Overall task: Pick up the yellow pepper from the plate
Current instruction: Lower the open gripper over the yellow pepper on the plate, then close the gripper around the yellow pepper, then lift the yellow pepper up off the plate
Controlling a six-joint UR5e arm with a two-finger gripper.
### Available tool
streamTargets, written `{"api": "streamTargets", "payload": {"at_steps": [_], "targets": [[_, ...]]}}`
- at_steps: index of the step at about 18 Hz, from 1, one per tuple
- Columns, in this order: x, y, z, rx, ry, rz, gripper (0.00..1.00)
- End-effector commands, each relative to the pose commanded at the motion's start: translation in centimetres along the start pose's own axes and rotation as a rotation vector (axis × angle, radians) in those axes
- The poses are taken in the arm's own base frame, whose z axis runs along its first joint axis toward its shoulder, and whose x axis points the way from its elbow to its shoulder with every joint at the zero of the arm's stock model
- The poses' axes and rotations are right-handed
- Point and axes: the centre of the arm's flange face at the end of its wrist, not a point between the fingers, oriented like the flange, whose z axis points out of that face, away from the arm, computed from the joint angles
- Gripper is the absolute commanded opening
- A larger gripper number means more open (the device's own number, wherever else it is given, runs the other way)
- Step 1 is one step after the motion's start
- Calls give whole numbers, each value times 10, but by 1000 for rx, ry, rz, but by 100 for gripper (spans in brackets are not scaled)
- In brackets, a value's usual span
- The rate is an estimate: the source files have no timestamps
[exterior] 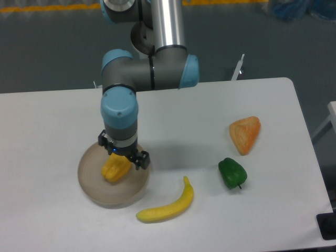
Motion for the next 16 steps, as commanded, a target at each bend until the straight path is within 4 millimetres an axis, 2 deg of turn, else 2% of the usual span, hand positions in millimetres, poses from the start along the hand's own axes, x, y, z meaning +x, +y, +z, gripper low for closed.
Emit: {"api": "streamTargets", "payload": {"at_steps": [6, 8, 10, 14, 15, 16], "targets": [[8, -11, 31, -34, 17, 23, 100], [7, -17, 37, -14, 5, 25, 100], [14, -20, 40, -14, 4, 36, 100], [17, -20, 44, -20, 4, 45, 100], [13, -16, 48, -31, -39, 50, 58], [13, -16, 47, -29, -42, 51, 38]]}}
